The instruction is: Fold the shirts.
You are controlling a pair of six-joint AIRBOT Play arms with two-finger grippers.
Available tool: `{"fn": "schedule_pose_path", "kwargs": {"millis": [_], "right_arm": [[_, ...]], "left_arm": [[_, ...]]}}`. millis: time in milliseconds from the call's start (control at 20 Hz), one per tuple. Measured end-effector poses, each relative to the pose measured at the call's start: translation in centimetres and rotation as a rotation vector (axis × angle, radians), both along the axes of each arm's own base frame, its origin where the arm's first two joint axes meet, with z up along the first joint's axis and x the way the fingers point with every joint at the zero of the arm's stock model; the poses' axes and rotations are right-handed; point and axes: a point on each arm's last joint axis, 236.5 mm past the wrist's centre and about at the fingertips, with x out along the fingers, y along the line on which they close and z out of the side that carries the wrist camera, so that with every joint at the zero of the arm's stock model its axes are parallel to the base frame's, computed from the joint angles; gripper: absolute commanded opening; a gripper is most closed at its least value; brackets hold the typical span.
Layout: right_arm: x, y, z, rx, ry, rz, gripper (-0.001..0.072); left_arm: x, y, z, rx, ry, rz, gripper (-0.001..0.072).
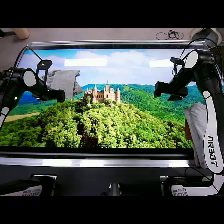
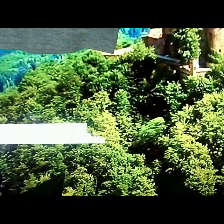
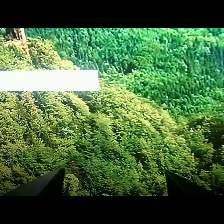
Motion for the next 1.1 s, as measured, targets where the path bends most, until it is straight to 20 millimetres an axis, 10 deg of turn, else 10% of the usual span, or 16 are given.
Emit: {"fn": "schedule_pose_path", "kwargs": {"millis": [650,1100], "right_arm": [[0.0,0.0,0.0,0.0,0.0,0.0,0.0688],[3.6,0.2,0.7,0.012,-0.153,-0.023,0.0671]], "left_arm": [[0.1,0.0,0.0,-0.004,-0.006,0.006,0.0667],[8.1,-1.9,3.3,-0.155,-0.317,0.084,0.072]]}}
